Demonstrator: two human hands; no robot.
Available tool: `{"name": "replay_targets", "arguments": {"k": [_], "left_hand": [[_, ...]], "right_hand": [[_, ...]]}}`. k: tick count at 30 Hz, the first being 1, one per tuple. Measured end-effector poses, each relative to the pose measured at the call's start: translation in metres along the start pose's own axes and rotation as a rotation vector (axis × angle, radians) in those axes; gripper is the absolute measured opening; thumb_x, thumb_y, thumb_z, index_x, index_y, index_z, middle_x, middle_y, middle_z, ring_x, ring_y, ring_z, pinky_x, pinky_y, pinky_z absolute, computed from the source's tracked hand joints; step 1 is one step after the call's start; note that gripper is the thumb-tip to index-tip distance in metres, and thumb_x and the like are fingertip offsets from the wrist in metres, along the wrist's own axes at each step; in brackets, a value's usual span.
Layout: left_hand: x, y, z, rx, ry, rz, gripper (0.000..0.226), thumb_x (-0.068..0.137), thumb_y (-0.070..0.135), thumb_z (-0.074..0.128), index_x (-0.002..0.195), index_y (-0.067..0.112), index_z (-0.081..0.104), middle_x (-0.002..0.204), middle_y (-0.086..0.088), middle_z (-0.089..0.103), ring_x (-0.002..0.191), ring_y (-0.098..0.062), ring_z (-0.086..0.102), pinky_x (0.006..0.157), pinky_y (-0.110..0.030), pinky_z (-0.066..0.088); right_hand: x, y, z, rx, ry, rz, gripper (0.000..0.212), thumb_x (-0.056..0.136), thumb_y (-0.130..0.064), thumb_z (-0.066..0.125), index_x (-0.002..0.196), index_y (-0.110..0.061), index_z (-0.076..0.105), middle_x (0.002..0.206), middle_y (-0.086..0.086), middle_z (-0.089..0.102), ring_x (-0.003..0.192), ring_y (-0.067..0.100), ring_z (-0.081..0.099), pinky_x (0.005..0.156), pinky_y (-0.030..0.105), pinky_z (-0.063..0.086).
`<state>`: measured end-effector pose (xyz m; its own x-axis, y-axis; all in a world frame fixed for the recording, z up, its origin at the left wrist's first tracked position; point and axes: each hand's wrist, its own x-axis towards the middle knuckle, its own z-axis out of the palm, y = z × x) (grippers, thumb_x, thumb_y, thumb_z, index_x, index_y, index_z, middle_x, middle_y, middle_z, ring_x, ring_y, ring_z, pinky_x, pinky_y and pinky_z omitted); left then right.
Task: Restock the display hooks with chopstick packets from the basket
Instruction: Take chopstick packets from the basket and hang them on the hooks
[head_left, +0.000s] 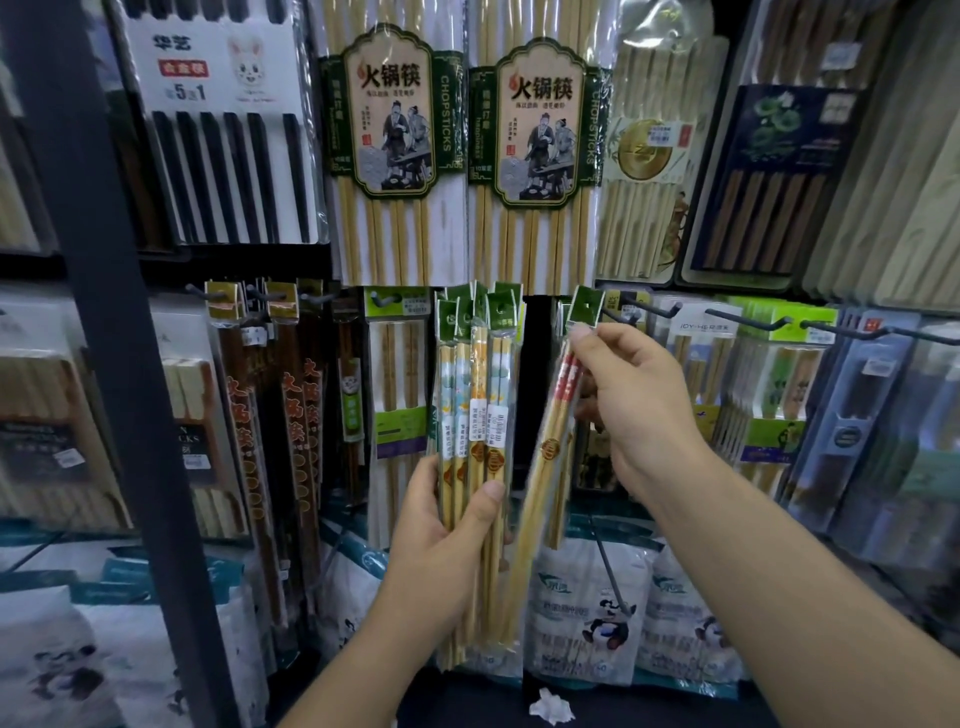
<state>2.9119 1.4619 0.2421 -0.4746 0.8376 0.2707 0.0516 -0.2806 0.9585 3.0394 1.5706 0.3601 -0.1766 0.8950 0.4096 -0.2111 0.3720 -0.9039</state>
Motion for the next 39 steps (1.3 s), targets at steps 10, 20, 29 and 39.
{"name": "replay_targets", "arguments": {"k": [10, 20, 29, 39], "left_hand": [[0.001, 0.003, -0.001, -0.026, -0.035, 0.071, 0.021, 0.083, 0.043, 0.070, 0.101, 0.048, 0.061, 0.083, -0.006, 0.073, 0.069, -0.019, 0.072, 0.059, -0.027, 0.058], [0.004, -0.001, -0.004, 0.041, -0.033, 0.088, 0.021, 0.081, 0.050, 0.069, 0.100, 0.047, 0.060, 0.089, -0.001, 0.075, 0.074, -0.020, 0.074, 0.062, -0.026, 0.059], [-0.001, 0.002, 0.000, 0.055, -0.068, 0.120, 0.057, 0.088, 0.040, 0.071, 0.133, 0.042, 0.036, 0.101, 0.042, 0.058, 0.082, 0.036, 0.050, 0.060, 0.010, 0.035], [0.000, 0.001, 0.004, 0.069, -0.038, 0.112, 0.048, 0.081, 0.036, 0.082, 0.118, 0.041, 0.052, 0.098, 0.030, 0.072, 0.086, 0.003, 0.072, 0.068, -0.014, 0.057]], "right_hand": [[0.006, -0.001, 0.007, -0.097, 0.062, 0.017, 0.039, 0.102, -0.034, 0.057, 0.068, -0.019, 0.067, 0.069, 0.008, 0.047, 0.064, 0.018, 0.049, 0.074, 0.029, 0.051], [0.008, 0.003, 0.008, -0.137, 0.117, -0.046, 0.051, 0.103, -0.035, 0.056, 0.078, 0.010, 0.050, 0.068, 0.011, 0.038, 0.062, 0.023, 0.037, 0.065, 0.032, 0.043], [0.014, 0.016, 0.005, -0.231, 0.208, -0.039, 0.031, 0.097, -0.034, 0.066, 0.083, -0.007, 0.071, 0.064, -0.003, 0.059, 0.051, -0.002, 0.054, 0.059, 0.017, 0.042], [-0.023, -0.004, 0.015, -0.152, 0.013, -0.138, 0.022, 0.093, -0.039, 0.070, 0.083, -0.020, 0.071, 0.074, 0.001, 0.061, 0.071, 0.013, 0.058, 0.068, 0.032, 0.052]]}}
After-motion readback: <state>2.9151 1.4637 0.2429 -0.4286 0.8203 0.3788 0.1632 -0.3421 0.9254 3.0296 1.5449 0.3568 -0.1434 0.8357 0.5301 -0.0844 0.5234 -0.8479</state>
